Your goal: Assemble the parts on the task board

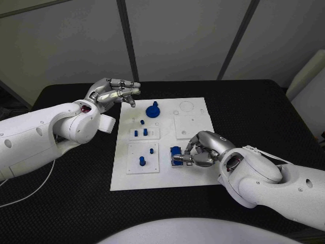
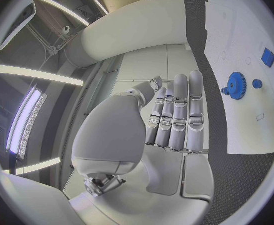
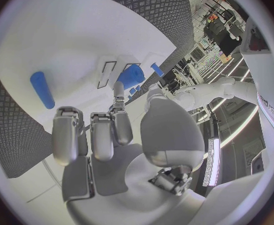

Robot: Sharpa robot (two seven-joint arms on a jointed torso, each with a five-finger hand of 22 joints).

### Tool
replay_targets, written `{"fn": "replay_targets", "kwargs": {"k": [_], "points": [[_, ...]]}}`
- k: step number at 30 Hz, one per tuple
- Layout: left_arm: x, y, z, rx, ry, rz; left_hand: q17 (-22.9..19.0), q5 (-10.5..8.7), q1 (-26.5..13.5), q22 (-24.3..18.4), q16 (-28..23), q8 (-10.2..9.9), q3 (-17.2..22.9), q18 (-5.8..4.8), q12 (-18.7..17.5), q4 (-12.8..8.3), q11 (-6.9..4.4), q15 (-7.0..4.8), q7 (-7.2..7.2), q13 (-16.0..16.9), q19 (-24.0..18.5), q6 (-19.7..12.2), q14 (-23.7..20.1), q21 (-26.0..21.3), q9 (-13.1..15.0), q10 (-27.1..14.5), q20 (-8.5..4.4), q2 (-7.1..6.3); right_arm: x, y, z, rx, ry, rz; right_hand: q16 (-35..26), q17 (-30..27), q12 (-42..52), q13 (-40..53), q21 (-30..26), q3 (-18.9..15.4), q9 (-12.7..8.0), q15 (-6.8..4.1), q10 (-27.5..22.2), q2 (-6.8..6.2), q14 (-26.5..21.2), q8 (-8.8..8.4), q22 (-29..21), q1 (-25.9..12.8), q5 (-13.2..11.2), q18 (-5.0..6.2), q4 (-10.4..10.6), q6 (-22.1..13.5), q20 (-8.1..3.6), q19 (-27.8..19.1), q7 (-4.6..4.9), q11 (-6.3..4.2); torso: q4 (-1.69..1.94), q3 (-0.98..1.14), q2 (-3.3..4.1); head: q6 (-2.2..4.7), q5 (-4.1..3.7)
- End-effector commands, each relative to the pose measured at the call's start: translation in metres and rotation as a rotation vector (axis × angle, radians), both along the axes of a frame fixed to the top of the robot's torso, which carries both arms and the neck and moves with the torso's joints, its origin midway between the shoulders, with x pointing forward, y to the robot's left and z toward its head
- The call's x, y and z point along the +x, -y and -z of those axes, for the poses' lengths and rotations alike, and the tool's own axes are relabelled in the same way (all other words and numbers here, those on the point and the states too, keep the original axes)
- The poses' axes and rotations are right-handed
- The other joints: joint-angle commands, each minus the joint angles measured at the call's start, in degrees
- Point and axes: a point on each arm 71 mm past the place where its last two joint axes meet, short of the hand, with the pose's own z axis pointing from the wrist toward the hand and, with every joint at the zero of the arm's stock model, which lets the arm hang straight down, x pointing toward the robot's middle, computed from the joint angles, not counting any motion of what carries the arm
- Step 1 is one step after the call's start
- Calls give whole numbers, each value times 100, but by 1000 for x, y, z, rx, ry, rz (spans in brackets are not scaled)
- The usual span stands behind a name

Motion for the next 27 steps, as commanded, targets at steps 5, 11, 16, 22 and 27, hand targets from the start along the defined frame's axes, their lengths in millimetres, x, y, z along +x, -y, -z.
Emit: {"fn": "replay_targets", "kwargs": {"k": [5,11,16,22,27], "points": [[0,1,-1,-5,-2,13,-5,1,-1,7,-35,-28,36,-54,-14,-4,13,14,34,-2,-39,-21,-37,26,-4,-44,-19,39,0,0,-1,-23,14,-28,12,910,-4,387,17,190,59,-55,16,254,486,71,586,811,215,-37,-141,24,-61,69,-64,-67,8,-3,2,1,1],[0,2,-1,-5,-3,15,-5,1,-1,7,-35,-28,36,-54,-14,-4,13,14,34,-2,-39,-21,-37,26,-4,-44,-19,39,2,0,2,-38,9,-32,21,934,-4,402,27,215,99,-67,25,362,490,120,605,1205,196,-41,-249,38,-73,79,-81,-83,15,-5,1,-3,-2],[0,2,0,-5,-3,15,-6,0,-1,10,-36,-29,40,-54,-13,-6,14,14,35,-2,-40,-22,-38,28,-5,-45,-20,38,5,-3,4,-43,5,-37,22,939,-5,406,27,201,112,-71,27,371,491,135,607,1314,175,-41,-288,36,-77,79,-86,-88,14,-3,3,-13,5],[0,2,0,-5,-4,15,-6,0,-1,10,-36,-29,40,-54,-13,-6,14,14,35,-2,-40,-22,-38,28,-5,-45,-20,38,6,-4,4,-35,13,-31,25,947,-4,409,32,181,118,-71,29,379,492,143,615,1317,154,-44,-277,40,-78,84,-83,-87,8,-3,3,-19,11],[0,2,0,-5,-5,15,-7,-1,-3,12,-36,-30,41,-55,-14,-6,16,15,37,-2,-41,-24,-37,30,-5,-46,-19,37,5,-2,1,-6,39,-22,24,945,-3,414,32,132,124,-69,32,385,492,147,616,1286,143,-44,-235,31,-78,84,-77,-83,-1,5,9,-17,12]]}}
